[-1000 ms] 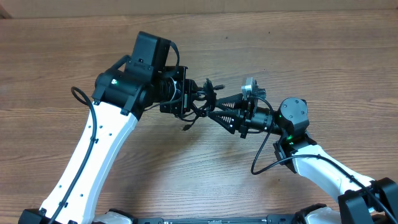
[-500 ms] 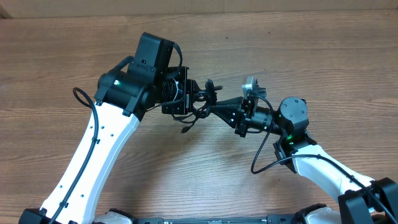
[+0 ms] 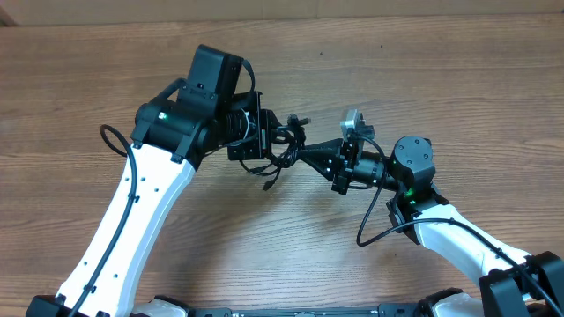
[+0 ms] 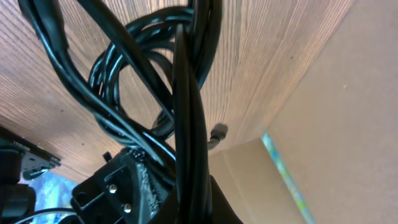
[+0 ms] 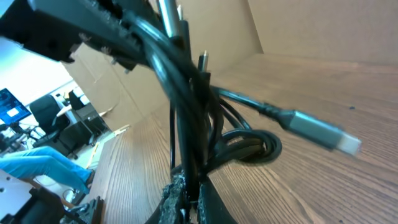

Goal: Untangle cables

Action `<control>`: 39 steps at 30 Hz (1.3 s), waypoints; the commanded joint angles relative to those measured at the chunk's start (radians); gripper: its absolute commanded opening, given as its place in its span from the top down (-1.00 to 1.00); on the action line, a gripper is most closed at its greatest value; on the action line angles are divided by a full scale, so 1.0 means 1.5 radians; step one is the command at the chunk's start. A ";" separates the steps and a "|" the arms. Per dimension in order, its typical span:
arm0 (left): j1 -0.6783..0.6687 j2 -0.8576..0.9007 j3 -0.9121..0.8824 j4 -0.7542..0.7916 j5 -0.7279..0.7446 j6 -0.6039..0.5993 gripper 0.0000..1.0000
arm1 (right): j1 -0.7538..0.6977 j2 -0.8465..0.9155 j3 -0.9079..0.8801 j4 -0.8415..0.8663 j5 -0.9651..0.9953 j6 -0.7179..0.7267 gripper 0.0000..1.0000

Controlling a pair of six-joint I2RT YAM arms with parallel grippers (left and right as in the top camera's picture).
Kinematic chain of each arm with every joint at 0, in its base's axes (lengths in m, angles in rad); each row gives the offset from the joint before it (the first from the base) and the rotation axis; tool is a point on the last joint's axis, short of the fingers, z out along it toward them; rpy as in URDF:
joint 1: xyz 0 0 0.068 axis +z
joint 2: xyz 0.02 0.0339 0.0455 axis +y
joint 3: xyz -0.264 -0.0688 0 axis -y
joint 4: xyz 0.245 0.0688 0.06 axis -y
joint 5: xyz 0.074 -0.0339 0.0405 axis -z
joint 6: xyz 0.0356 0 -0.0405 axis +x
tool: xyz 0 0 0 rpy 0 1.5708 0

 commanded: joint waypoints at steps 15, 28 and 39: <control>0.054 -0.001 0.009 -0.003 0.026 0.013 0.91 | 0.002 -0.004 0.012 -0.014 0.006 -0.032 0.20; -0.013 0.000 0.009 -0.019 0.002 0.004 0.92 | 0.002 -0.004 0.012 -0.009 0.005 -0.031 0.11; -0.024 0.006 0.009 -0.017 0.002 0.004 0.92 | 0.002 -0.004 0.012 -0.009 -0.006 -0.028 0.82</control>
